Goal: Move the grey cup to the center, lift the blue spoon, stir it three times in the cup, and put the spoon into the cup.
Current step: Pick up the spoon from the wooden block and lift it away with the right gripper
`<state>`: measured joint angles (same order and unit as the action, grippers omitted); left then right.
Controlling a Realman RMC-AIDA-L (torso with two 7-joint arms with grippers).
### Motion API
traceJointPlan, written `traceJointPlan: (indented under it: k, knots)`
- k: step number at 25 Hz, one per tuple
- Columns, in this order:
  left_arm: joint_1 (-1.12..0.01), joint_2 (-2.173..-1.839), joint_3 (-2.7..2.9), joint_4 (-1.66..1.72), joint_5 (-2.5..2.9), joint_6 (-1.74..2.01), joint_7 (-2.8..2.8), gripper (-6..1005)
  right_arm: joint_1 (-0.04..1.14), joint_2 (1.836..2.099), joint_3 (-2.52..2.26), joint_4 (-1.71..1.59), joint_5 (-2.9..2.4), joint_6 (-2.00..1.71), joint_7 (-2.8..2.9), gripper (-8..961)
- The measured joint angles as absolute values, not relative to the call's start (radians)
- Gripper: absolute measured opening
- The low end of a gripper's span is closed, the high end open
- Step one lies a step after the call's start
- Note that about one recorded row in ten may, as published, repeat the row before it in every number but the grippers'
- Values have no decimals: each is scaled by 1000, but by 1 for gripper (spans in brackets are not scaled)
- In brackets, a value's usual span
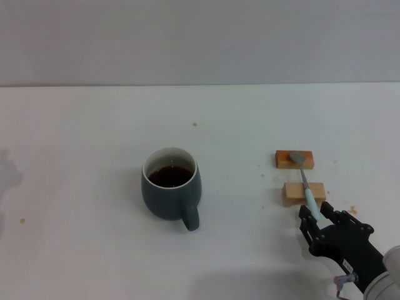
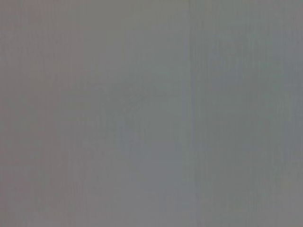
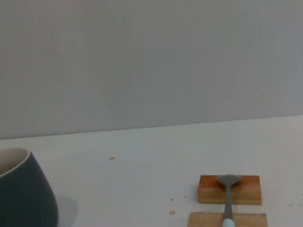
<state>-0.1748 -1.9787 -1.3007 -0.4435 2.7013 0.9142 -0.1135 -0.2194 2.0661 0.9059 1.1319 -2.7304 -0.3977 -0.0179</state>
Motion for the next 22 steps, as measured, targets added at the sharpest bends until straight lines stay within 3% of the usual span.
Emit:
traceJointPlan:
  k: [10,22]
  knots:
    - [-169,-1979,-1301,-458,2701,910,-103,-2,-219,2065,905,1135,-2731,-396,-17,393]
    - [-161,-1974,-1310,-468,2701,902,-102,-2,-224,2065,905,1142,-2731,-402,-17,186]
